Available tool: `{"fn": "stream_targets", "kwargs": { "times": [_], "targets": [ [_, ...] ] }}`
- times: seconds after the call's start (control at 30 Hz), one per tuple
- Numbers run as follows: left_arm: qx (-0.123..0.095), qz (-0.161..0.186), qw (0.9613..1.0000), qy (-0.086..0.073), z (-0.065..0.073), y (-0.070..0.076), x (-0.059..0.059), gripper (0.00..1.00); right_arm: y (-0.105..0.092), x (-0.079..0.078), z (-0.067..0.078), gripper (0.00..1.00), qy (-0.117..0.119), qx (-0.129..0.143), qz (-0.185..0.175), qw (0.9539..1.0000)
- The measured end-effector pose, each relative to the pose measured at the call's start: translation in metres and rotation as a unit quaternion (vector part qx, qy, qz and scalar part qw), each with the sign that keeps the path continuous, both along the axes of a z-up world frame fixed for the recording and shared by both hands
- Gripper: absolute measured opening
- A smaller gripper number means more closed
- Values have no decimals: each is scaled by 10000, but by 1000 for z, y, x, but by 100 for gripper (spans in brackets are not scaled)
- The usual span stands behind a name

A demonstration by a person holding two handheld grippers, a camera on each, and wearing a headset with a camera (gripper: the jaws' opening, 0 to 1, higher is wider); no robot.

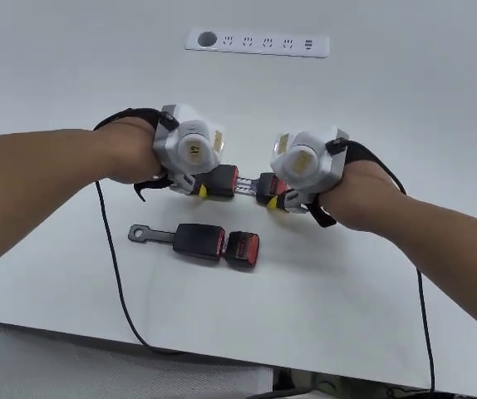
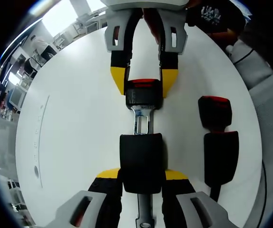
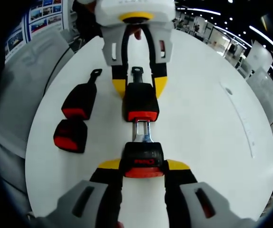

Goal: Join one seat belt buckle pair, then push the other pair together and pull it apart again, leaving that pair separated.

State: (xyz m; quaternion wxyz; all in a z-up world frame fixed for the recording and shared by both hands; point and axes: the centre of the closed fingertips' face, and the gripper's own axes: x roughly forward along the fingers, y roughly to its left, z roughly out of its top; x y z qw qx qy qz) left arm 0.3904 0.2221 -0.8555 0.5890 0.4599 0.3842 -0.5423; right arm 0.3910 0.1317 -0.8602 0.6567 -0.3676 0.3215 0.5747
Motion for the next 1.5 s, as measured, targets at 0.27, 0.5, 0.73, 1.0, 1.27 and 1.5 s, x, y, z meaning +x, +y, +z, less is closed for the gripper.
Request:
{"fn": "stream_targets", "kwargs": {
  "times": [0.27, 0.5, 0.73, 1.0, 1.27, 1.5],
  "targets": [
    [-44, -20, 10000, 14, 0, -1, 0, 32, 0, 1, -1, 33, -29, -21, 65, 10000],
    [-68, -15, 10000, 37, -1, -1, 1, 32, 4, 0, 3, 33, -65, 8, 91, 9999],
    [-60, -46, 10000, -10, 0, -2, 1, 32, 15, 0, 2, 33, -43, 52, 121, 9999],
    [-119, -72, 9999, 31, -1, -2, 1, 31, 18, 2, 2, 31, 20, 139, 121, 9998],
    [-112, -54, 9999, 64, -2, -1, 1, 30, 37, 3, 1, 31, 57, 174, 44, 9998],
    [-75, -116, 9999, 66, -2, -1, 1, 31, 34, 2, -1, 31, 75, 172, 87, 9998]
  ]
}}
